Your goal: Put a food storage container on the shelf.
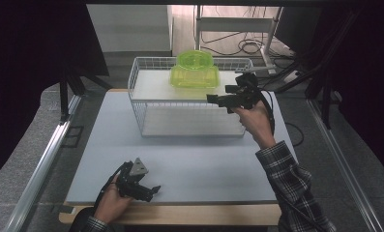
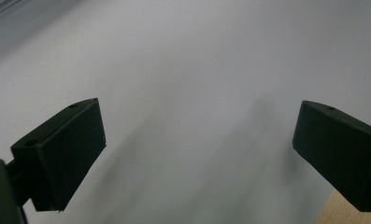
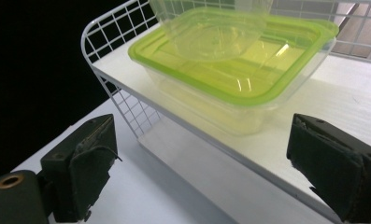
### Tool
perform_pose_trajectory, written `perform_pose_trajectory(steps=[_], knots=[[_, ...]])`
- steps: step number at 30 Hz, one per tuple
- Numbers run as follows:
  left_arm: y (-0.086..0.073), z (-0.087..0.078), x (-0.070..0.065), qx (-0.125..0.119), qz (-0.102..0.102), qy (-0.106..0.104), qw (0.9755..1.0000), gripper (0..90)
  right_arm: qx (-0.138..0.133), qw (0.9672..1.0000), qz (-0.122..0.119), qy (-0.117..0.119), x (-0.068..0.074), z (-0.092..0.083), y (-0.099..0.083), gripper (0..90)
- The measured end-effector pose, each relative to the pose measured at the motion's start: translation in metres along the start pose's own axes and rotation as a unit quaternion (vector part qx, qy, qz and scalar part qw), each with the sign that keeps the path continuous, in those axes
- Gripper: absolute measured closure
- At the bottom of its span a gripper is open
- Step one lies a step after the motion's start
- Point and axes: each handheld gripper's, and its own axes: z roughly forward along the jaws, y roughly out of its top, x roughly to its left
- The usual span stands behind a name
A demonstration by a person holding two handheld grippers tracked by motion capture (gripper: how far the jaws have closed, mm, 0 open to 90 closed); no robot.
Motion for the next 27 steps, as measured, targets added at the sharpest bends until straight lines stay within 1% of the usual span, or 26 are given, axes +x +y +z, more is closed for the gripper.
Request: perform_pose_trajectory(steps=[8,22,27], knots=[[0.000,0.000,0.000,-0.001,0.002,0.003,1.0000,2.4,0.003,0.9998,-0.018,-0.008,0.003,-0.002,-0.011,5.9],[0.000,0.000,0.000,-0.001,0.003,0.004,1.0000,2.3,0.011,0.9997,-0.021,-0.007,0.003,-0.004,-0.030,5.3],[0.000,0.000,-0.001,0.000,0.005,0.004,1.0000,2.3,0.015,0.9994,-0.027,-0.012,0.004,-0.005,-0.039,5.0]])
